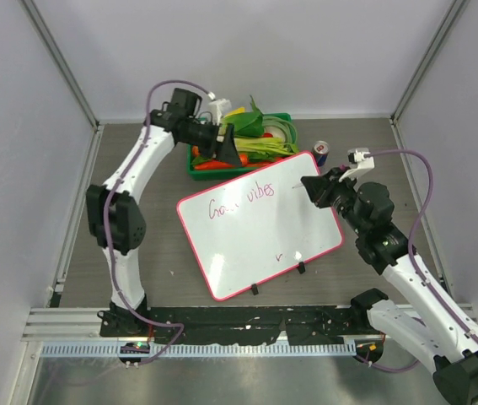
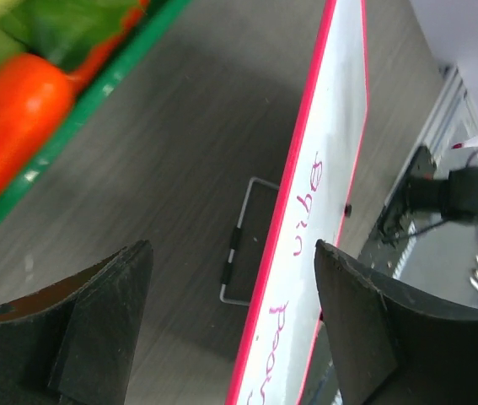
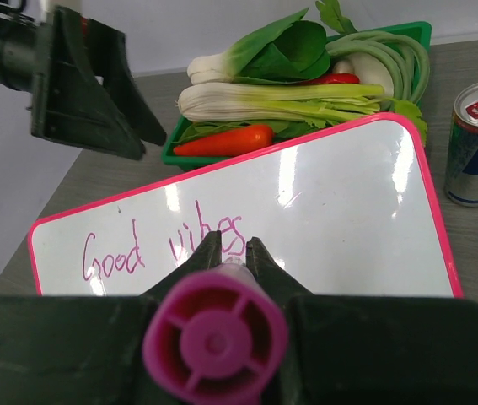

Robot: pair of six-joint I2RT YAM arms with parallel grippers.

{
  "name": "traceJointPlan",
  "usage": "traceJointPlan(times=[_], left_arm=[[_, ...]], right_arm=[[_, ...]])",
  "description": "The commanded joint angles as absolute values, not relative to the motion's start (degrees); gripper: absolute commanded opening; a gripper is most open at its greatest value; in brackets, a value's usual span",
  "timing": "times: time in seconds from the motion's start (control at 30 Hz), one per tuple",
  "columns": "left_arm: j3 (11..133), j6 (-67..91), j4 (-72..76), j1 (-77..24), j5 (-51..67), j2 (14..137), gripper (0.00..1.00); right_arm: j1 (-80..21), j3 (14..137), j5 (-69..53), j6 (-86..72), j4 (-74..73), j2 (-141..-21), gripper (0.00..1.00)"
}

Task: Write a sentence on the whiteboard
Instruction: Write with the whiteboard marker on the whiteboard.

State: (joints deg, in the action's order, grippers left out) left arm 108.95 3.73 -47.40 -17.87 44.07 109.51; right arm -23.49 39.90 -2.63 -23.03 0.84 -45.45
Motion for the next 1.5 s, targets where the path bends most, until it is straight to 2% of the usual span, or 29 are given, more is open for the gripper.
traceJointPlan(times=[0.0,0.23,0.5,0.57,0.73,1.1,1.47], left_arm=[[117.93,-2.28,-62.21,-23.19,46.94,116.52,0.8],[119.71,-7.28,-68.02,-26.54,48.34,120.5,0.71],[118.22,-15.02,-76.71,-26.54,49.22,119.88,0.45],[116.55,-15.82,-76.47,-26.54,49.39,119.8,0.35],[118.29,-17.31,-78.22,-26.54,50.36,120.32,0.0],[115.22,-27.23,-85.33,-26.46,51.23,119.62,0.0],[122.95,-31.99,-92.63,-31.72,53.0,127.17,0.0]], right_arm=[[-23.29,40.17,-3.16,-22.15,0.53,-43.33,0.01],[-23.29,39.82,-2.99,-21.97,0.35,-42.89,0.01],[-23.29,38.76,-3.25,-21.97,0.97,-43.42,0.01],[-23.29,38.59,-3.34,-22.06,1.23,-43.68,0.01],[-23.2,38.93,-3.6,-21.97,1.32,-43.86,0.01],[-23.2,39.46,-4.22,-21.97,0.97,-43.24,0.01],[-23.2,40.96,-4.31,-21.71,-1.84,-41.57,0.02]])
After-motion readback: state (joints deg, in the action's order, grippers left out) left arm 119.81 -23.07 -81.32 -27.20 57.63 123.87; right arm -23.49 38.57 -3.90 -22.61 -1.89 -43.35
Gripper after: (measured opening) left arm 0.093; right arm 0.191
